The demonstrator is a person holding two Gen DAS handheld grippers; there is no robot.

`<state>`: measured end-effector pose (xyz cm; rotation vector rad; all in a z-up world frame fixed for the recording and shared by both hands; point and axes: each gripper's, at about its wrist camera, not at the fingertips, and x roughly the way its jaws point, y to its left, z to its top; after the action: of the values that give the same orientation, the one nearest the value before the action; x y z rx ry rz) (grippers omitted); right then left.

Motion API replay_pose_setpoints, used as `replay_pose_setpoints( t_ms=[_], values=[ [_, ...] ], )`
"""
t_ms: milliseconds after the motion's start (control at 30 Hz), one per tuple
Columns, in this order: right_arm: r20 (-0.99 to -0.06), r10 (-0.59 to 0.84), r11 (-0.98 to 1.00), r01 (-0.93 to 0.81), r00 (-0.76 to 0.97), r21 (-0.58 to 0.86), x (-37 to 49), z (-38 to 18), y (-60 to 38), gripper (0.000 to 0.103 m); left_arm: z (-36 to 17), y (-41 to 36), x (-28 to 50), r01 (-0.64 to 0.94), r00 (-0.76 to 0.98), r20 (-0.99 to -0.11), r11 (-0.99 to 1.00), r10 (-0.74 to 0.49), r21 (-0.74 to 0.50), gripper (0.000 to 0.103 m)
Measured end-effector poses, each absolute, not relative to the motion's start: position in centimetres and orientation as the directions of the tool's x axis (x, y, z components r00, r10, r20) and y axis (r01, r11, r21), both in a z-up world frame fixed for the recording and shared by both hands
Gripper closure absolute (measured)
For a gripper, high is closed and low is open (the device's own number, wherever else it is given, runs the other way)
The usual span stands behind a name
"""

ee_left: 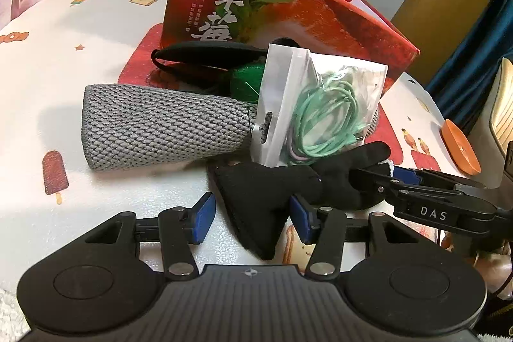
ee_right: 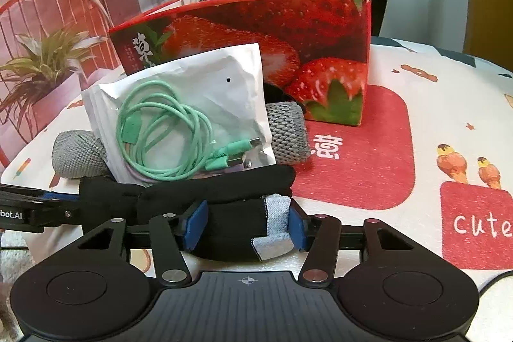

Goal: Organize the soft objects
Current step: 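Move both grippers down to the black fabric item on the table, then close both grippers on the black glove's fingers and cuff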

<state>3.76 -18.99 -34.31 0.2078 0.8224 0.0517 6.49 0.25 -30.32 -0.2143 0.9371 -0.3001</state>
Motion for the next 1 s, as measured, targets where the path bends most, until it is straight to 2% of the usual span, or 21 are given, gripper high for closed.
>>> replay_pose_setpoints(
  t_ms=[267,367,433,467,1000],
  values=[
    [-0.719,0.139,0.977,0.022,0.680,0.210,3.6,-34.2,-19.0,0.059,-30.4,0.8,6.5,0.144,0.558,-0.750,0.932,-0.355,-0.333,0.052],
    [-0.719,0.140,0.977,0.021,0.680,0.211,3.6,-34.3,-19.0,0.059,-30.4,0.2,6.4,0.161,0.552,-0.759,0.937,-0.346,-0.310,0.071],
    [-0.719,0.140,0.978,0.020,0.680,0.209,3.6,-34.3,-18.9,0.059,-30.4,0.1,6.4,0.167,0.555,-0.760,0.940,-0.339,-0.298,0.075],
    [-0.720,0.140,0.978,0.020,0.680,0.210,3.6,-34.3,-18.9,0.059,-30.4,0.2,6.4,0.172,0.552,-0.758,0.937,-0.348,-0.304,0.087],
    [-0.721,0.175,0.957,0.057,0.670,0.285,3.2,-34.1,-20.3,0.060,-30.5,0.6,6.4,0.153,0.548,-0.761,0.936,-0.348,-0.318,0.088]
  ],
)
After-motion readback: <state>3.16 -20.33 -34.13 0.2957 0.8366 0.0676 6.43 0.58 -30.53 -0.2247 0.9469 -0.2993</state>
